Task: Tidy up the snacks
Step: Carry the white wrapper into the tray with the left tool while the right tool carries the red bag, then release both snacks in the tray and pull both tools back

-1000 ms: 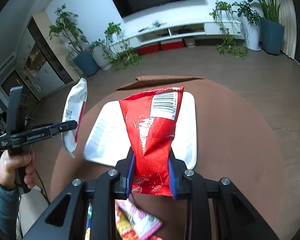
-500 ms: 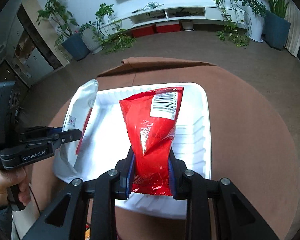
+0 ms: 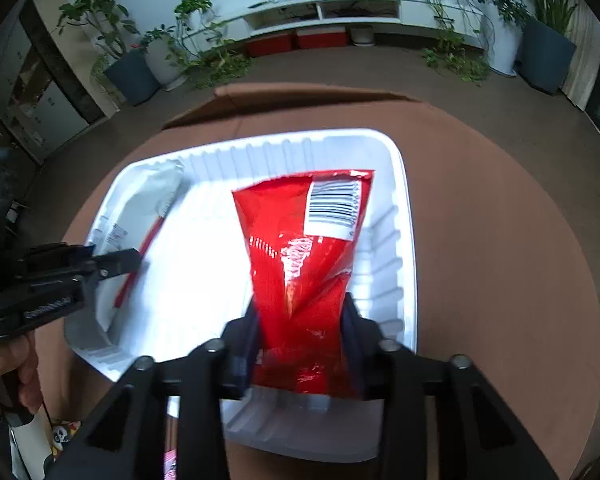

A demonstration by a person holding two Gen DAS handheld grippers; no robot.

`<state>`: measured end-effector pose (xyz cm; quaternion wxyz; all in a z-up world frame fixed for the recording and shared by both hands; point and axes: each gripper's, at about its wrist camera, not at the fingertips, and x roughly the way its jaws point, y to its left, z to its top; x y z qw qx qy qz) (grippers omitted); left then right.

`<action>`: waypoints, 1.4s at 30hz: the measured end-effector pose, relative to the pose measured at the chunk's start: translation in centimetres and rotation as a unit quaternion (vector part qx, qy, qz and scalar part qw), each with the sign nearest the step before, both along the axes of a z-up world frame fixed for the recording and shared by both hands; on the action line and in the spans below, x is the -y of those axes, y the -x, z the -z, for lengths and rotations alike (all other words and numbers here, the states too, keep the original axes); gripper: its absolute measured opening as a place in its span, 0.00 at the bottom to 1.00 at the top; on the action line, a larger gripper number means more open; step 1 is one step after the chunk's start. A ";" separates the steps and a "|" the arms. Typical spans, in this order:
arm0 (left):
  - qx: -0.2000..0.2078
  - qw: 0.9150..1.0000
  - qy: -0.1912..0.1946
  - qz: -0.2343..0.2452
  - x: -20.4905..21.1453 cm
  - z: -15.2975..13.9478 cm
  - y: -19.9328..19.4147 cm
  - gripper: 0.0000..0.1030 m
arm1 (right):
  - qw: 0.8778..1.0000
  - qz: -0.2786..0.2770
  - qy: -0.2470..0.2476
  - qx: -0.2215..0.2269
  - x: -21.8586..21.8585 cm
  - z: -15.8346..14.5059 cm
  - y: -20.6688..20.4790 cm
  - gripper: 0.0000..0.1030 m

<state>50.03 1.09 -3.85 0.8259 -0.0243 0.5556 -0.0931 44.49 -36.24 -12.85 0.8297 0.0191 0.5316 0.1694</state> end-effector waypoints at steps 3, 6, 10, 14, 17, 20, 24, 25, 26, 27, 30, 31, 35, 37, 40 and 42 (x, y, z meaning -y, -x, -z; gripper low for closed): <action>0.005 1.000 0.003 -0.002 -0.9 -0.8 0.8 0.21 | 1.000 0.000 -0.002 0.011 0.1 -0.3 0.4 0.50; 0.011 1.000 0.009 -0.009 -1.7 -2.2 1.9 0.23 | 0.999 0.001 -0.009 0.031 0.3 -1.6 1.1 0.64; 0.053 0.998 0.022 -0.020 -3.1 -5.5 4.1 0.51 | 0.996 0.008 -0.021 0.086 1.2 -5.0 2.9 0.81; 0.124 0.990 0.068 -0.017 -4.7 -10.2 8.1 0.98 | 0.990 0.006 -0.040 0.132 2.6 -9.3 5.7 0.92; 0.242 0.957 0.156 -0.035 -7.1 -14.3 13.7 1.00 | 0.977 0.004 -0.113 0.181 4.8 -12.3 9.4 0.95; 0.307 0.932 0.183 -0.054 -8.6 -16.7 18.4 1.00 | 0.951 0.026 -0.221 0.216 7.9 -14.5 13.2 1.00; 0.377 0.915 0.129 -0.070 -9.0 -18.6 25.5 1.00 | 0.936 0.017 -0.239 0.257 9.2 -16.5 18.6 1.00; 0.384 0.913 0.116 -0.081 -9.3 -18.7 27.2 1.00 | 0.934 0.015 -0.236 0.266 9.5 -16.8 20.2 1.00; 0.386 0.911 0.109 -0.093 -9.6 -18.7 28.7 1.00 | 0.933 0.015 -0.236 0.271 9.7 -17.0 21.3 1.00; 0.381 0.913 0.106 -0.102 -9.9 -18.6 29.7 1.00 | 0.931 0.019 -0.235 0.278 10.0 -17.3 22.8 1.00; 0.325 0.932 0.069 -0.141 -10.7 -17.7 32.6 1.00 | 0.925 0.038 -0.231 0.298 11.1 -17.3 27.1 1.00; 0.300 0.939 0.056 -0.156 -10.9 -17.4 33.4 1.00 | 0.924 0.043 -0.224 0.307 11.4 -17.3 28.4 1.00; 0.280 0.932 0.066 -0.222 -12.3 -15.7 38.8 1.00 | 0.926 0.053 -0.191 0.322 11.8 -16.9 33.3 1.00; 0.268 0.933 0.079 -0.227 -12.2 -14.3 41.1 1.00 | 0.934 0.060 -0.161 0.312 11.7 -16.4 35.2 1.00; 0.260 0.937 0.102 -0.211 -11.9 -12.4 44.6 1.00 | 0.948 0.088 -0.144 0.270 12.3 -14.9 36.7 1.00; 0.276 0.937 0.085 -0.198 -11.0 -11.7 46.8 1.00 | 0.954 0.117 -0.155 0.230 13.4 -13.4 37.3 1.00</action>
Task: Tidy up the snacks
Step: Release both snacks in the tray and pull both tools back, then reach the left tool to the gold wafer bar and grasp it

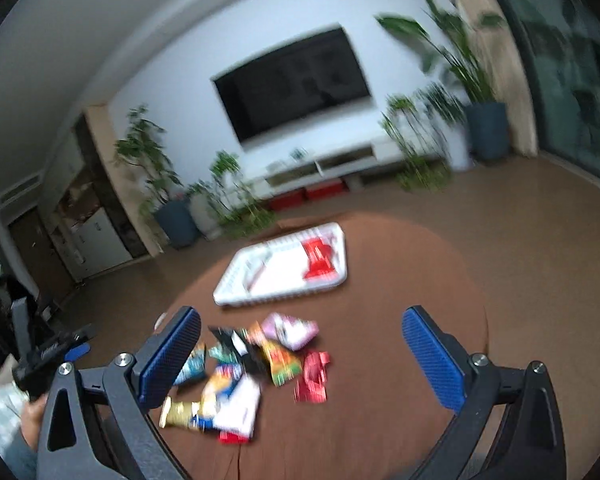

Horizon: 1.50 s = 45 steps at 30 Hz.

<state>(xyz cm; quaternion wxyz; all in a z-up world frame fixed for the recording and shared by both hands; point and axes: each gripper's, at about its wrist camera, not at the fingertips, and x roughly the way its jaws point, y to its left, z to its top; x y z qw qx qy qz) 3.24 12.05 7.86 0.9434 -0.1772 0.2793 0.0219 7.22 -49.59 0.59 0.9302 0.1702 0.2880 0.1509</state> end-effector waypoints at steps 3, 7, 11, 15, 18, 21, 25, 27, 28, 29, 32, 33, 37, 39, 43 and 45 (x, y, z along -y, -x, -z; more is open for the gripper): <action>0.053 0.997 -0.051 0.021 2.4 0.7 3.2 1.00 | 0.997 0.023 -0.050 -0.052 1.9 2.4 0.7 0.99; 0.029 0.997 -0.009 0.073 4.2 2.0 3.2 1.00 | 0.993 0.048 -0.079 -0.076 3.1 4.3 2.2 0.98; -0.002 0.995 0.010 0.095 5.2 2.8 4.2 1.00 | 0.993 0.046 -0.078 -0.071 3.5 4.3 3.7 0.98; -0.066 0.993 0.004 0.099 5.7 3.1 3.4 1.00 | 0.994 0.030 -0.075 -0.074 2.9 4.1 4.0 0.93; -0.090 0.987 -0.048 0.122 6.8 3.6 2.2 1.00 | 0.995 0.015 -0.059 -0.078 1.9 4.0 3.9 0.89; -0.102 0.968 -0.146 0.179 9.0 4.2 0.9 1.00 | 0.994 -0.003 -0.057 -0.089 0.9 4.5 3.2 0.89; -0.110 0.935 -0.169 0.290 10.3 5.1 -2.1 1.00 | 0.992 -0.028 -0.054 -0.110 -0.6 5.5 2.4 0.89; -0.123 0.913 -0.178 0.346 10.8 5.8 -4.1 1.00 | 0.991 -0.039 -0.053 -0.121 -1.3 6.0 1.9 0.89; -0.126 0.907 -0.187 0.357 11.2 6.2 -4.9 1.00 | 0.990 -0.042 -0.052 -0.125 -1.6 6.2 1.8 0.89; -0.132 0.895 -0.195 0.379 11.5 6.6 -5.8 0.98 | 0.989 -0.048 -0.051 -0.129 -1.9 6.4 1.6 0.89; -0.152 0.859 -0.215 0.439 12.8 8.0 -8.0 0.87 | 0.988 -0.064 -0.039 -0.138 -2.8 6.8 1.0 0.89; -0.165 0.845 -0.220 0.459 13.3 8.5 -8.5 0.86 | 0.986 -0.071 -0.033 -0.145 -3.2 7.0 0.7 0.89; -0.191 0.804 -0.242 0.509 14.9 10.3 -9.4 0.86 | 0.982 -0.087 -0.022 -0.165 -3.9 7.8 -0.7 0.89; -0.209 0.790 -0.250 0.520 15.6 11.3 -9.8 0.85 | 0.980 -0.087 -0.007 -0.177 -4.2 8.2 -1.6 0.89; -0.242 0.777 -0.257 0.522 16.2 13.5 -10.9 0.66 | 0.979 -0.095 -0.002 -0.182 -4.8 8.3 -2.4 0.89; -0.252 0.778 -0.252 0.518 16.0 14.1 -11.5 0.66 | 0.978 -0.101 0.002 -0.183 -5.2 8.3 -2.6 0.89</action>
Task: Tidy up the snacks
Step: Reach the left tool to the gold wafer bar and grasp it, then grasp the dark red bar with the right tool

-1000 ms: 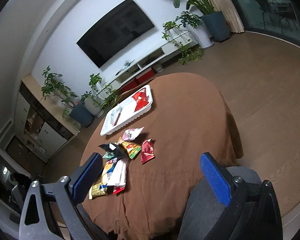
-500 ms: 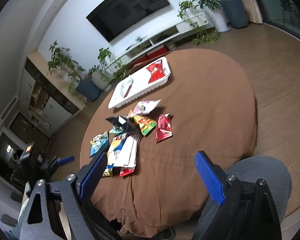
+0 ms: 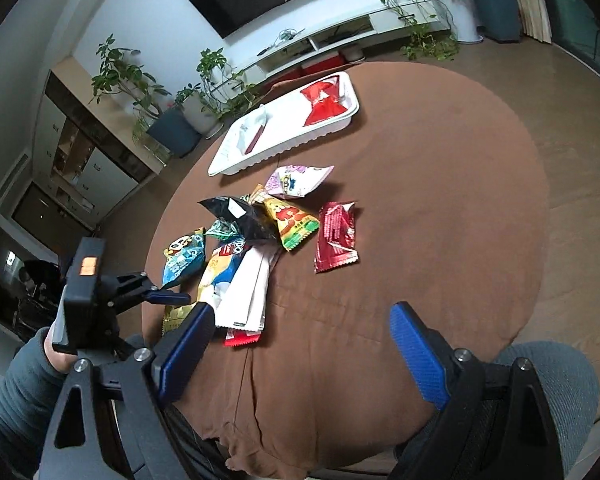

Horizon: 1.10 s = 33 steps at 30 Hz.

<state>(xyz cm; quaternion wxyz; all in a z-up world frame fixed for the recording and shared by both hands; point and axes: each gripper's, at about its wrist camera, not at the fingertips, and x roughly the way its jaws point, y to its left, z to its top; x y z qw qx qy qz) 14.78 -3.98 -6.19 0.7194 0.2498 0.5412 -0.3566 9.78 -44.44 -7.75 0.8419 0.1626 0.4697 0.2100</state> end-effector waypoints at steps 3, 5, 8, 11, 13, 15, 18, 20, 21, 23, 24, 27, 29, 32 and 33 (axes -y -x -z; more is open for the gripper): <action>-0.007 1.000 0.003 -0.006 -0.2 0.1 -0.5 0.64 | 1.000 -0.009 0.008 -0.002 -0.4 0.0 -0.4 0.89; -0.008 1.000 -0.007 -0.004 -0.2 0.0 -0.6 0.60 | 1.000 -0.011 0.015 -0.002 -0.5 0.0 -1.1 0.89; -0.015 1.000 -0.020 0.000 -0.1 -0.2 -1.2 0.56 | 1.000 -0.010 0.025 -0.007 -0.6 0.0 -2.1 0.89; -0.017 0.999 -0.027 -0.011 0.1 -0.3 -1.8 0.49 | 0.999 -0.018 0.032 -0.008 -1.1 -0.1 -2.9 0.89; -0.017 0.999 -0.026 -0.015 0.2 -0.4 -1.7 0.44 | 0.999 -0.029 0.041 -0.005 -1.6 0.0 -3.2 0.89; -0.015 1.000 -0.023 -0.014 0.4 -0.5 -1.5 0.34 | 0.998 -0.034 0.059 -0.010 -2.0 0.5 -3.8 0.88; 0.002 0.999 -0.029 -0.015 0.9 -0.5 -0.4 0.28 | 0.996 -0.029 0.080 -0.026 -1.8 1.4 -5.1 0.80; -0.001 1.000 -0.020 -0.021 0.9 -0.5 0.2 0.28 | 0.995 -0.031 0.094 -0.024 -1.9 1.7 -5.7 0.77; -0.001 1.000 -0.014 -0.027 0.8 -0.5 0.3 0.28 | 0.993 -0.032 0.107 -0.023 -2.1 1.8 -6.0 0.77; -0.002 0.999 -0.002 -0.045 0.5 -0.4 0.4 0.28 | 0.992 -0.035 0.120 -0.021 -2.5 2.1 -6.5 0.76; -0.004 0.998 0.006 -0.056 0.3 -0.5 0.3 0.28 | 0.991 -0.038 0.125 -0.020 -2.7 2.3 -6.8 0.76; -0.008 0.996 0.025 -0.086 -0.2 -0.5 0.7 0.28 | 0.989 -0.042 0.137 -0.030 -3.3 3.1 -7.9 0.72; -0.014 0.993 0.041 -0.107 -0.7 -0.5 1.1 0.28 | 0.988 -0.045 0.144 -0.032 -3.7 3.5 -8.3 0.70; -0.019 0.989 0.064 -0.135 -1.8 -0.6 1.5 0.28 | 0.985 -0.053 0.164 -0.029 -4.6 3.9 -9.1 0.65; -0.021 0.986 0.072 -0.146 -2.2 -0.6 1.8 0.28 | 0.983 -0.054 0.170 -0.032 -4.9 4.1 -9.5 0.60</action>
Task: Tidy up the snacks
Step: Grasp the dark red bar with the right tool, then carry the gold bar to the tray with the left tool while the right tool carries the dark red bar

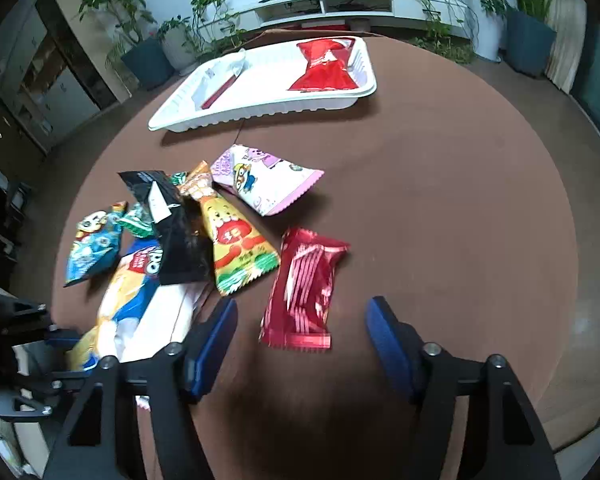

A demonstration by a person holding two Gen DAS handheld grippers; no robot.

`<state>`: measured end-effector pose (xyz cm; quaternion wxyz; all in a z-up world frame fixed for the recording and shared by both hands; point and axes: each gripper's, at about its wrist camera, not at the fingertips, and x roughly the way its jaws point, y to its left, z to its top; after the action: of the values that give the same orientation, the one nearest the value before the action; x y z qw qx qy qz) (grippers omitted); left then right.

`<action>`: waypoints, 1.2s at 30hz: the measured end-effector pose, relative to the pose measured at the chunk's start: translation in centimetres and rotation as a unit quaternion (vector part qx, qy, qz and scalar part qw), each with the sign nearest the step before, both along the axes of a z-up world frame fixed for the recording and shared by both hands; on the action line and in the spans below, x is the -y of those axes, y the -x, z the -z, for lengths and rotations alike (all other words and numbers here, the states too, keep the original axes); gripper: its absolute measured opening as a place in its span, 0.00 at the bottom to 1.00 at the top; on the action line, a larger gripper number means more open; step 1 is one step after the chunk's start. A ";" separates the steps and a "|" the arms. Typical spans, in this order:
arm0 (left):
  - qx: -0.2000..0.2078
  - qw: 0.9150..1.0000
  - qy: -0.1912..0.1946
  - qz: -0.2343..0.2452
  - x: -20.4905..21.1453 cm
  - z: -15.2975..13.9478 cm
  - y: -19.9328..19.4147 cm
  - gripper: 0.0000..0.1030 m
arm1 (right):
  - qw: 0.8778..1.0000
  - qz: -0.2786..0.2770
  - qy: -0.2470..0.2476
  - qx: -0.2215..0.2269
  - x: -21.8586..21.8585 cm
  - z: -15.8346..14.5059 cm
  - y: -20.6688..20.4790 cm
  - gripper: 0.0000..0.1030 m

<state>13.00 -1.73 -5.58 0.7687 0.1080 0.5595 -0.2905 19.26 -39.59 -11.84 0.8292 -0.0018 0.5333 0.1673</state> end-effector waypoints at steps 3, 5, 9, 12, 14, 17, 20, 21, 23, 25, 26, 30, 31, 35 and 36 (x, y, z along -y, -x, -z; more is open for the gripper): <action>-0.001 0.999 0.018 -0.029 -1.3 0.0 0.4 0.28 | 1.000 -0.009 0.017 -0.004 -0.6 0.7 -0.7 0.53; -0.002 0.999 0.025 -0.038 -1.8 0.0 0.3 0.28 | 1.000 -0.012 0.026 0.002 -0.8 0.7 -0.8 0.50; -0.002 0.998 0.037 -0.052 -1.9 0.0 0.6 0.28 | 0.998 -0.021 0.050 0.009 -1.1 0.9 -0.7 0.39; 0.001 0.997 0.039 -0.062 -1.9 0.1 0.4 0.28 | 0.997 -0.032 0.072 0.018 -1.6 1.0 -0.5 0.35; 0.001 0.997 0.038 -0.064 -1.8 0.2 0.0 0.28 | 0.996 -0.040 0.081 0.024 -1.8 1.0 -0.3 0.33; 0.005 0.997 0.035 -0.067 -1.8 0.2 0.1 0.28 | 0.995 -0.044 0.082 0.030 -2.0 0.8 -0.2 0.28; 0.006 0.997 0.032 -0.068 -1.8 0.2 0.2 0.28 | 0.996 -0.041 0.070 0.032 -1.5 0.5 0.1 0.21; 0.006 0.997 0.032 -0.067 -1.8 0.2 0.2 0.28 | 0.997 -0.037 0.063 0.031 -1.2 0.4 0.2 0.20; 0.007 0.997 0.030 -0.066 -1.7 0.2 0.3 0.28 | 0.998 -0.030 0.049 0.028 -0.7 0.3 0.5 0.20; 0.007 0.998 0.027 -0.064 -1.7 0.2 0.3 0.28 | 0.999 -0.023 0.033 0.026 -0.1 0.1 0.8 0.20; 0.007 0.998 0.025 -0.062 -1.6 0.2 0.3 0.28 | 0.999 -0.019 0.026 0.026 0.1 0.0 1.0 0.20; 0.009 0.998 0.018 -0.059 -1.5 0.0 0.4 0.28 | 1.000 -0.004 -0.002 0.027 1.2 -0.4 1.7 0.20; 0.010 0.998 0.019 -0.062 -1.6 -0.1 0.4 0.28 | 1.000 0.000 -0.012 0.029 1.5 -0.7 1.9 0.20; 0.012 0.996 0.034 -0.080 -2.6 -0.4 0.3 0.28 | 0.998 0.013 -0.052 0.036 2.7 -1.8 2.9 0.20; 0.013 0.995 0.041 -0.085 -2.9 -0.6 0.4 0.28 | 0.997 0.014 -0.059 0.036 2.8 -2.0 3.0 0.20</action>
<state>12.64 1.15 -4.95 0.8017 0.0320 0.5442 -0.2451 16.24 -42.41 -9.80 0.8490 0.0489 0.4920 0.1864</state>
